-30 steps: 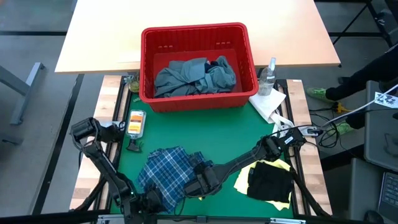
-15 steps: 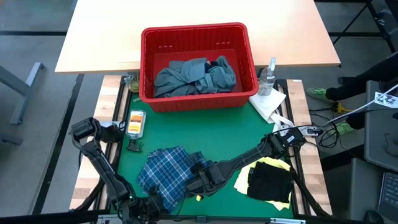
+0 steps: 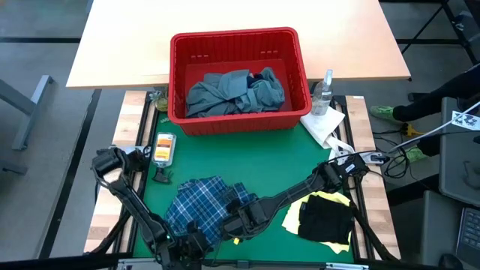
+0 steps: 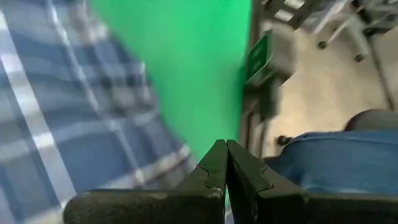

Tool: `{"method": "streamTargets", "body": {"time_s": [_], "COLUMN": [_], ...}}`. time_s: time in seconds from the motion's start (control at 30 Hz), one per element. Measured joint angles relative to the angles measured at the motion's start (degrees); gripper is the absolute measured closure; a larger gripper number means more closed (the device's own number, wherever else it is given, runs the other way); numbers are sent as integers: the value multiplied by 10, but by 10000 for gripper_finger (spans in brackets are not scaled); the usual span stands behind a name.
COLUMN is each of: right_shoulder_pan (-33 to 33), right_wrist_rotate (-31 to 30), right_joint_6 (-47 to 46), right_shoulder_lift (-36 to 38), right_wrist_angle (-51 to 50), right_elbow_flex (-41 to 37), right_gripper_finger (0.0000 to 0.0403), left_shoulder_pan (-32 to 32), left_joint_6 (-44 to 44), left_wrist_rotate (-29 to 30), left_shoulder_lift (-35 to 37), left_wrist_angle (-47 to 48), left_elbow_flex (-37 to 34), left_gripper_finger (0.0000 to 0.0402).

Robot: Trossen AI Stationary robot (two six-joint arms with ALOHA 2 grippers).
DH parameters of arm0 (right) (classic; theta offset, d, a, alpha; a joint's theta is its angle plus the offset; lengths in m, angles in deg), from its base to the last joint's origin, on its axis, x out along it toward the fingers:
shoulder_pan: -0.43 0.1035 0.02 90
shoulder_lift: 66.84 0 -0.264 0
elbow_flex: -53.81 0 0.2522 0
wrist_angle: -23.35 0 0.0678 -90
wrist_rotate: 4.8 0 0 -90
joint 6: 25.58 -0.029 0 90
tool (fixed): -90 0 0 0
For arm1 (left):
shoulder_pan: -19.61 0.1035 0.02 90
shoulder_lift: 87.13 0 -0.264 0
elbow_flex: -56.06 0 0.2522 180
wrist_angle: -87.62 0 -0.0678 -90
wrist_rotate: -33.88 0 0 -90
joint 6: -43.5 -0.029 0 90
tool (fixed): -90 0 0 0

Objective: Fold Laundry from Bin
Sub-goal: Fold the blue shirt

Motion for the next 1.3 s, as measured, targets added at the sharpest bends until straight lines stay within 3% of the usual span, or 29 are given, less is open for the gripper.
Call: {"method": "streamTargets", "body": {"time_s": [0.27, 0.43, 0.6, 1.0, 1.17, 1.3], "right_shoulder_pan": [0, -4, -4, -3, -3, -3], "right_wrist_rotate": [-5, -3, 0, -5, -17, -50], "right_joint_6": [-2, -2, -2, -21, -17, -15], "right_shoulder_lift": [-1, 0, 0, 0, 0, 17], "right_wrist_angle": [2, 1, -60, -211, -204, -133], "right_elbow_flex": [-88, -127, -128, -16, 56, 46], "right_gripper_finger": [272, 272, 272, 272, 272, 272], "left_shoulder_pan": [-12, -19, -30, -49, -51, -52], "left_joint_6": [59, 60, 62, 87, 55, 14], "left_wrist_rotate": [-46, -51, -69, -90, -39, 21], "left_shoulder_lift": [-66, -68, -67, -19, 25, 61], "left_wrist_angle": [-5, -5, -8, -6, -2, 9], "left_elbow_flex": [0, 0, 0, 0, 0, 0], "left_gripper_finger": [402, 402, 402, 402, 402, 402]}}
